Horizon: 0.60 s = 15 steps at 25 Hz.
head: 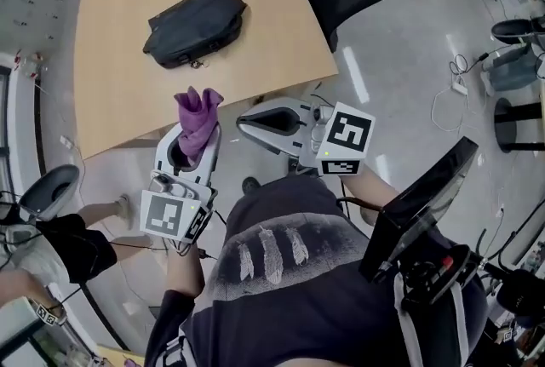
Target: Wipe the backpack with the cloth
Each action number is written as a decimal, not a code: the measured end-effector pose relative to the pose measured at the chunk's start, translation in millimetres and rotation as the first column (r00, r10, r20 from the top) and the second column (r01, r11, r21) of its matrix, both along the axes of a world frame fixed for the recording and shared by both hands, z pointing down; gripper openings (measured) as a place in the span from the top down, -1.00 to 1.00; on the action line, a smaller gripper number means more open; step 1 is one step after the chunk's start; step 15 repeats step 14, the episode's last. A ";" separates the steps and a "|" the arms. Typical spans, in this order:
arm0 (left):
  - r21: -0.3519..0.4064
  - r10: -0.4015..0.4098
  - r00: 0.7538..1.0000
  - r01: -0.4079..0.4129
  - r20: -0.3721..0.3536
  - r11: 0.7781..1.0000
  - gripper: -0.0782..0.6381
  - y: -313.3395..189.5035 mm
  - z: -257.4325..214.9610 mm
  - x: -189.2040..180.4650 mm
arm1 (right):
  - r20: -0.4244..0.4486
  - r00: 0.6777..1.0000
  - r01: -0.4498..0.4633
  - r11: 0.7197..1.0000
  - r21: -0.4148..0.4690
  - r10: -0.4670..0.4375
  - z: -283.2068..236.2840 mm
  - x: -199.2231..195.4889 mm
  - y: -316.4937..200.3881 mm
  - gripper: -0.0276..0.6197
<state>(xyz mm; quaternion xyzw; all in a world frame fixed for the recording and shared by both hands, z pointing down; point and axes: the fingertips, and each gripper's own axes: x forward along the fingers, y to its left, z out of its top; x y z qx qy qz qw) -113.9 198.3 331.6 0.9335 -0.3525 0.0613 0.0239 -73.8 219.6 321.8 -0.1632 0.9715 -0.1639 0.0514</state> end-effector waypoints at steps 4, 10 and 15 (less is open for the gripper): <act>-0.069 -0.049 0.999 0.048 -0.011 0.996 0.45 10.8 12.3 -52.8 | 0.030 1.000 -0.003 0.997 -0.080 0.005 1.3 -39.7 8.5 0.91; -0.160 -0.091 0.995 0.085 -0.029 0.983 0.45 27.6 37.6 -100.2 | 0.031 0.999 -0.003 0.990 -0.144 0.007 2.8 -73.5 21.2 0.91; -0.185 -0.089 0.990 0.068 -0.110 0.980 0.45 34.6 43.4 -126.7 | 0.035 0.999 -0.010 0.987 -0.160 0.016 2.3 -101.7 33.2 0.91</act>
